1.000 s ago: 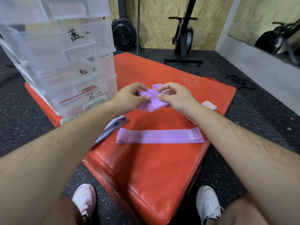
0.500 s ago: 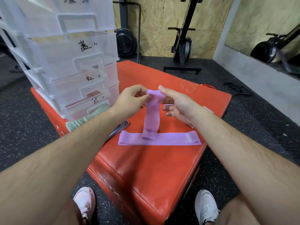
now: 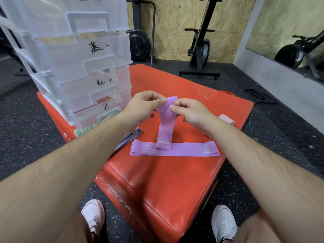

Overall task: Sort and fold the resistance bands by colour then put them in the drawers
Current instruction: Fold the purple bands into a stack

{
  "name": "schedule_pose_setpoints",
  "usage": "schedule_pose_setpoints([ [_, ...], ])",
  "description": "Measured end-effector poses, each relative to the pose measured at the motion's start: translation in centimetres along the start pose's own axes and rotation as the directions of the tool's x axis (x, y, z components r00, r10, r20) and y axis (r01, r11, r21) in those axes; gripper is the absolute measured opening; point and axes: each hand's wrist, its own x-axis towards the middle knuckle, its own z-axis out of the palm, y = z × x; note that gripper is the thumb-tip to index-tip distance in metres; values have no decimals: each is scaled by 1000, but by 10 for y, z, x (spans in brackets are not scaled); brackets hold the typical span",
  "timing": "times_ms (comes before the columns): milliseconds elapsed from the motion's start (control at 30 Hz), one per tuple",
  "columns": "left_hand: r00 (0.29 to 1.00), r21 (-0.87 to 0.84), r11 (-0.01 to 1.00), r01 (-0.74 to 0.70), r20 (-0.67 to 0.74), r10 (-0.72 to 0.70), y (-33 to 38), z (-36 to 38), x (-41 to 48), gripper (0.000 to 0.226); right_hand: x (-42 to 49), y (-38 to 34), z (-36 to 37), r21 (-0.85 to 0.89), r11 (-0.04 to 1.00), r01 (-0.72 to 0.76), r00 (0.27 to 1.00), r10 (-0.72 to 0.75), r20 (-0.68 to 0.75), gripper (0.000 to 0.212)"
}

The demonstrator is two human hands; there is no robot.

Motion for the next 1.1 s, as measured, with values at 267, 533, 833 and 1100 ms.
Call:
schedule_pose_setpoints([
  [267, 1000, 64, 998, -25, 17, 24, 2, 3, -2, 7, 4, 5, 8, -18, 997, 71, 997, -71, -2, 16],
  [533, 994, 209, 972, -105, 21, 103, 5, -3, 0, 10, 4, 3, 15, -18, 993, 119, 993, -118, 24, 15],
  [833, 988, 73, 995, -63, -134, 73, 10, -23, -1, 12, -1, 14, 3, -103, 995, 4, 976, 18, 218, 23],
  [1100, 964, 19, 999, 28, -266, -22, 5, -56, -3, 14, -16, 22, -27, -205, 974, -95, 945, 153, 288, 19],
])
